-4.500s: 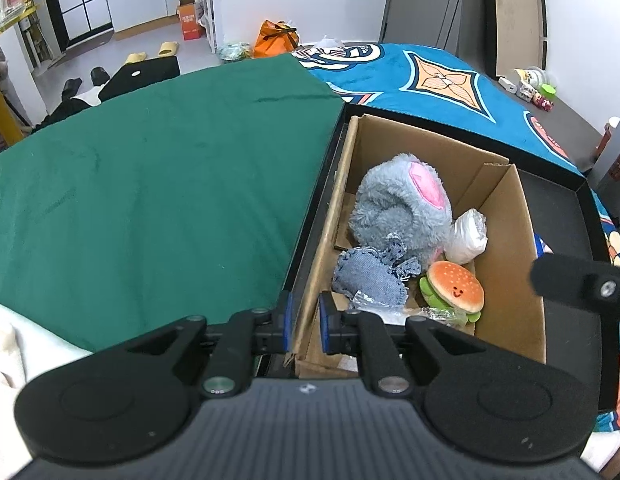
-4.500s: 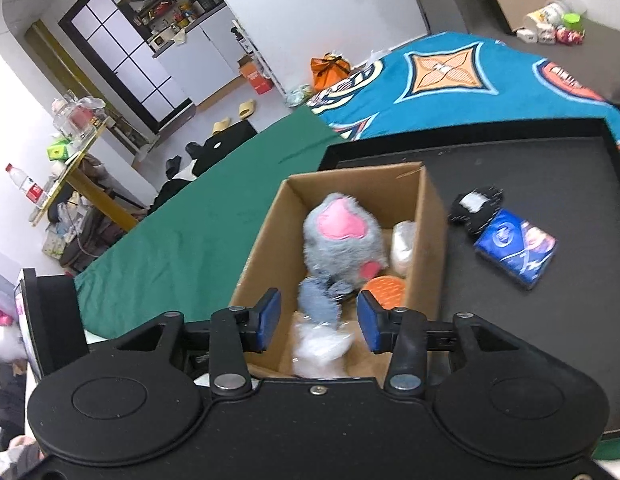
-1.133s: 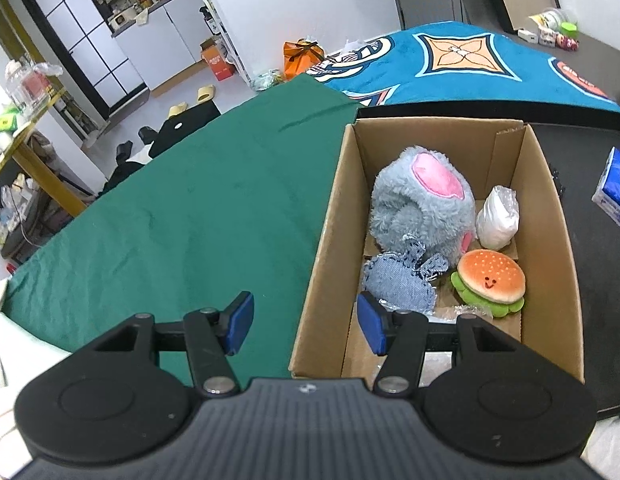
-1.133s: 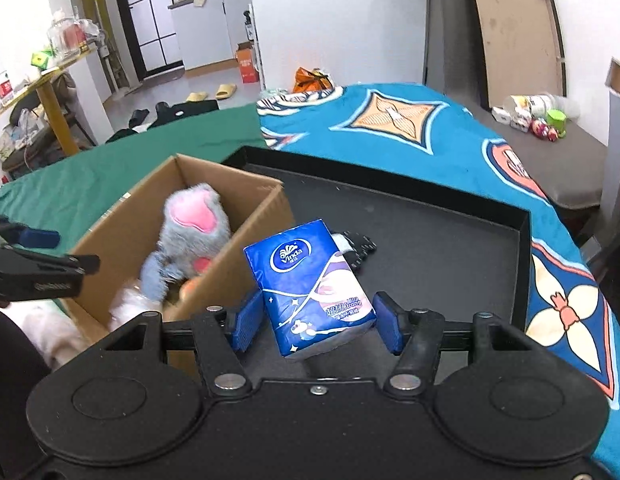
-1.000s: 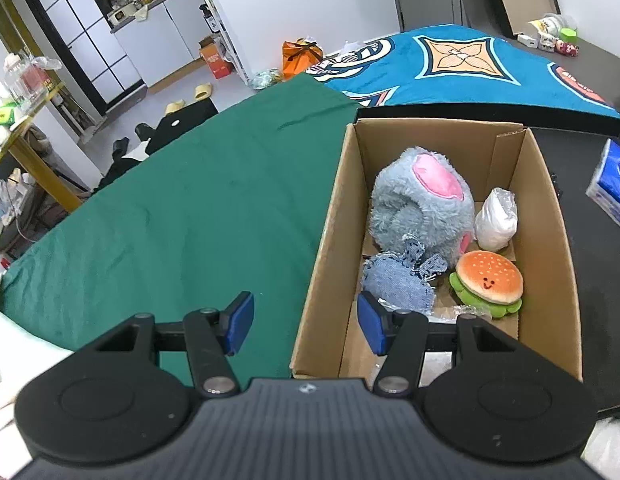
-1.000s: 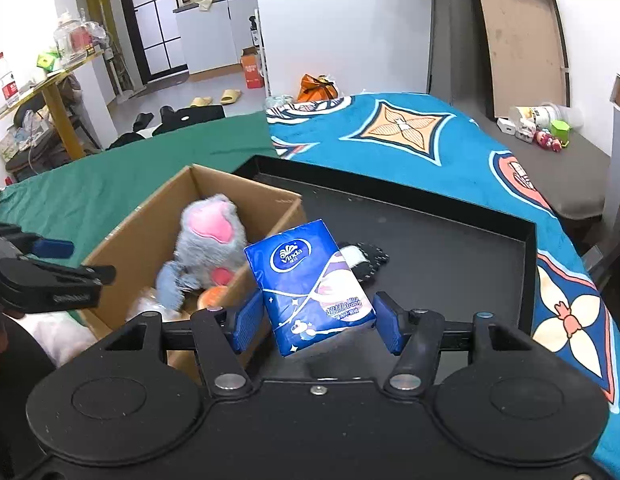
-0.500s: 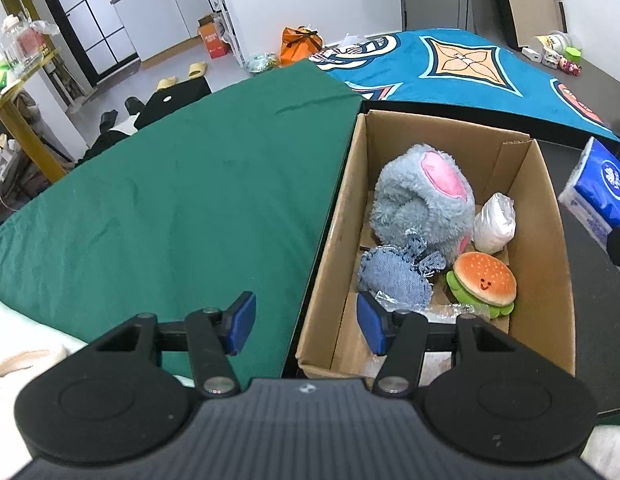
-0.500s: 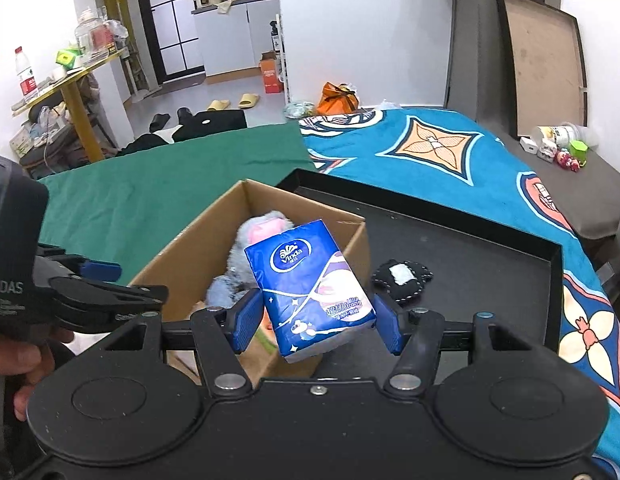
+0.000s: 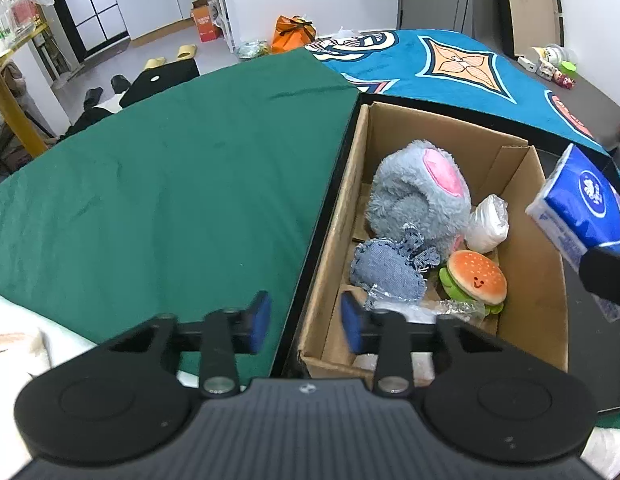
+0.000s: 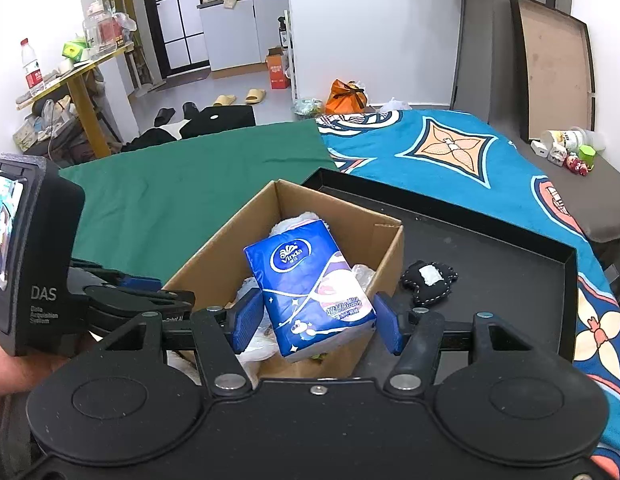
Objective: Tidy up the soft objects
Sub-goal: 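Carry the blue tissue packet with the right gripper into the box and release, then move the open right gripper over the black-and-white plush on the tray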
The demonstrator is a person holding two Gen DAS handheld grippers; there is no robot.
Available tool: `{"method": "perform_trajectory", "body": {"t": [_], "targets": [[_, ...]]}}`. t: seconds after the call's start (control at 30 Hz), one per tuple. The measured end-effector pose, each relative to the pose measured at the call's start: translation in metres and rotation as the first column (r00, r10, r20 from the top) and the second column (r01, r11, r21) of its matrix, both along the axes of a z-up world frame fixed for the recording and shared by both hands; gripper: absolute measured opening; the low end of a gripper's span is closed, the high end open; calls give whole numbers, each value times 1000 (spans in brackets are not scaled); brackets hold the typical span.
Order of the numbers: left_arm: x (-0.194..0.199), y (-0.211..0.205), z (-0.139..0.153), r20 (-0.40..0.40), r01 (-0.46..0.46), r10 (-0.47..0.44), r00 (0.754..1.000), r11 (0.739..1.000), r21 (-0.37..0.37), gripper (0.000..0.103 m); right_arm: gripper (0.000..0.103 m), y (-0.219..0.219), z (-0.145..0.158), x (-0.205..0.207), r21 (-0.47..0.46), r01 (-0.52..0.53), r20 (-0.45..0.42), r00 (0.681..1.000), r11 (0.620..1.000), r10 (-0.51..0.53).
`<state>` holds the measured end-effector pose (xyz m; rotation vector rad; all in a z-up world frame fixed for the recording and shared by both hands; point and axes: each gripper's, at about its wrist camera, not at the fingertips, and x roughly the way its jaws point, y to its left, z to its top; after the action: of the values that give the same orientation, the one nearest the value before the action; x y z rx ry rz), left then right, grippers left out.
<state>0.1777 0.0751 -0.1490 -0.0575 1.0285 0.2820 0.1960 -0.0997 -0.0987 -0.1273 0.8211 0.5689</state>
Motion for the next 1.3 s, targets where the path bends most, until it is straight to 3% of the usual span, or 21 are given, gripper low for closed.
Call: {"method": "perform_trajectory", "body": {"t": [0.07, 0.2, 0.57, 0.7, 1.3], "targets": [[0, 1, -1, -6, 2, -2, 1000, 1000, -8, 20, 58, 3, 1, -1, 4, 3, -5, 1000, 1000, -3], [-2, 6, -2, 3, 11, -11, 1000, 999, -46, 12, 59, 10, -1, -2, 10, 3, -21, 1000, 1000, -3], [-5, 14, -2, 33, 15, -12, 999, 995, -97, 11, 62, 25, -6, -7, 7, -26, -83, 996, 1000, 26], [-5, 14, -2, 34, 19, -16, 999, 995, -98, 12, 83, 15, -11, -5, 27, 15, -115, 993, 1000, -11], [-5, 6, 0, 25, 30, -29, 999, 999, -32, 13, 82, -32, -27, 2, -1, 69, -121, 990, 998, -69]]}}
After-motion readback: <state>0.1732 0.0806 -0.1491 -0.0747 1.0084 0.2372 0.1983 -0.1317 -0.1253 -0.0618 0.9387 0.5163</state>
